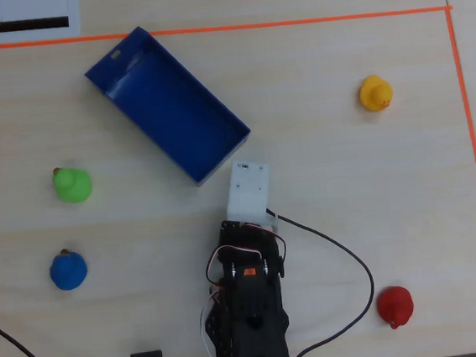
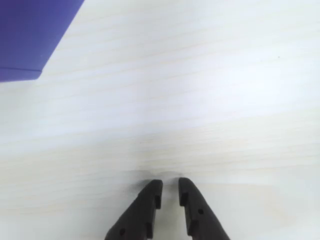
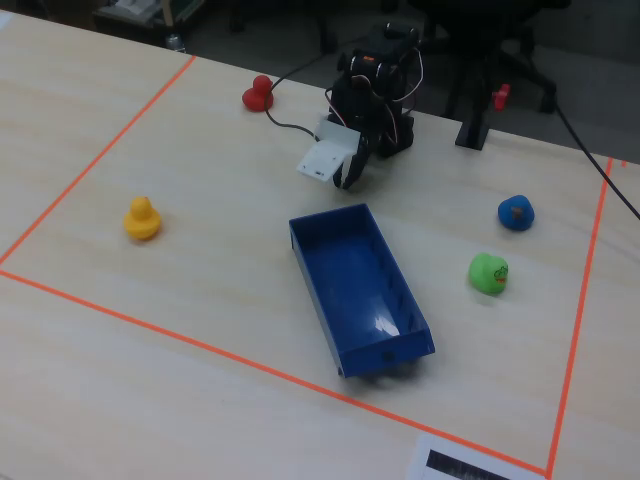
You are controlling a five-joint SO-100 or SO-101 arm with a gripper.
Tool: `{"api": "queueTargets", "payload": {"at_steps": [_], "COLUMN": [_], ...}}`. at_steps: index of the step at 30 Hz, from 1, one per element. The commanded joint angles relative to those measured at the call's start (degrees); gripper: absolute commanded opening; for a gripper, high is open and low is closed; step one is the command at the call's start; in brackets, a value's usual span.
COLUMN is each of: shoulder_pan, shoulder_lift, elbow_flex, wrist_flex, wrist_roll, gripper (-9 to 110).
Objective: Grasp green duck and put it into box.
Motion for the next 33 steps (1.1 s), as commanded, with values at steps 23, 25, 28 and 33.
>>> {"api": "queueTargets", "payload": {"at_steps": [23, 25, 28, 33], "shoulder_pan": [-6.7, -6.1, -6.8, -14.2], "shoulder_lift": [-1.6, -5.4, -15.3, -31.6], "elbow_flex": [-2.5, -9.2, -26.3, -57.4], "wrist_flex": [-3.5, -4.5, -2.6, 8.9], "wrist_roll": [-1.8, -1.8, -1.4, 3.6], "gripper": [0, 1, 8, 20]}}
